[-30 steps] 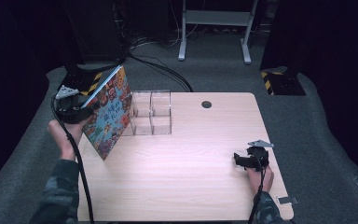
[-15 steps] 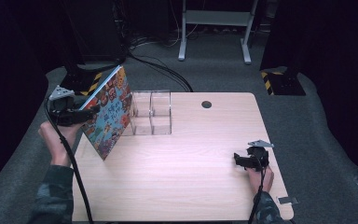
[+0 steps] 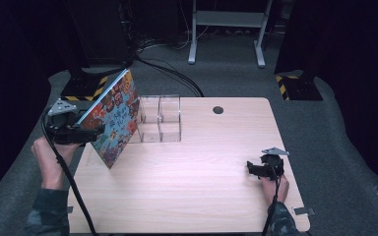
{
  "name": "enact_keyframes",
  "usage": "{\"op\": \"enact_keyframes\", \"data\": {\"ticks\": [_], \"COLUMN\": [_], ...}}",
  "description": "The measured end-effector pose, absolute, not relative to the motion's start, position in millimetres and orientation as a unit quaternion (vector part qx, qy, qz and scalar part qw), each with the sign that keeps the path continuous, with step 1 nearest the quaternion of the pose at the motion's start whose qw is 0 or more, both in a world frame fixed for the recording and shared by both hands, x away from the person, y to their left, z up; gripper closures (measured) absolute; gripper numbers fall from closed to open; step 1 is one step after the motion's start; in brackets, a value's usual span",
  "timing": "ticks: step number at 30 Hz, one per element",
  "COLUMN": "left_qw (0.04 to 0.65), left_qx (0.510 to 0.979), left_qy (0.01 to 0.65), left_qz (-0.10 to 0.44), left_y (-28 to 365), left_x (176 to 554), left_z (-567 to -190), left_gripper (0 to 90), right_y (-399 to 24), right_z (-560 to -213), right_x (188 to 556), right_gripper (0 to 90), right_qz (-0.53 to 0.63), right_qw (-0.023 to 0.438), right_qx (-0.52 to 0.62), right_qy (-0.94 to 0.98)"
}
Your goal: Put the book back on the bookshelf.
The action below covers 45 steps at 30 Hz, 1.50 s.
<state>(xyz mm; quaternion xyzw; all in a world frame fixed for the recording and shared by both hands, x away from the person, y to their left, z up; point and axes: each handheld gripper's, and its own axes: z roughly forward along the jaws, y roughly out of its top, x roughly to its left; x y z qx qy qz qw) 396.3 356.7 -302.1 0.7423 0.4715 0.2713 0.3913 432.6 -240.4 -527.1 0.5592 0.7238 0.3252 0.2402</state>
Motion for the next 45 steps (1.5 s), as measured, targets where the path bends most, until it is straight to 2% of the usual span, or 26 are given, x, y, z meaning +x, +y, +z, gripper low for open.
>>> {"op": "enact_keyframes", "data": {"ticks": [7, 18, 26, 30, 33, 36, 40, 45], "left_qw": [0.391, 0.392, 0.409, 0.411, 0.403, 0.368, 0.348, 0.351], "left_qx": [0.745, 0.737, 0.736, 0.716, 0.719, 0.741, 0.743, 0.74], "left_qy": [0.471, 0.487, 0.479, 0.518, 0.53, 0.528, 0.539, 0.543], "left_qz": [0.267, 0.259, 0.248, 0.224, 0.201, 0.192, 0.189, 0.186], "left_y": [357, 360, 360, 361, 355, 348, 344, 341], "left_x": [378, 355, 343, 341, 342, 344, 345, 346], "left_z": [-317, -361, -409, -443, -469, -493, -510, -523], "left_gripper": [2.1, 0.2, 0.0, 0.0, 0.0, 0.0, 0.0, 0.0], "right_y": [-240, -241, -242, -241, -241, -241, -242, -241], "right_z": [-527, -527, -528, -528, -528, -528, -528, -528], "right_x": [433, 433, 432, 432, 432, 432, 432, 433], "right_gripper": [13.6, 13.6, 13.0, 13.0, 13.0, 13.0, 13.0, 13.0], "right_qz": [0.325, 0.325, 0.325, 0.327, 0.328, 0.327, 0.328, 0.328], "right_qw": [0.239, 0.239, 0.24, 0.239, 0.24, 0.239, 0.24, 0.241], "right_qx": [0.559, 0.559, 0.554, 0.557, 0.556, 0.556, 0.552, 0.551], "right_qy": [0.724, 0.724, 0.728, 0.725, 0.725, 0.726, 0.728, 0.729]}}
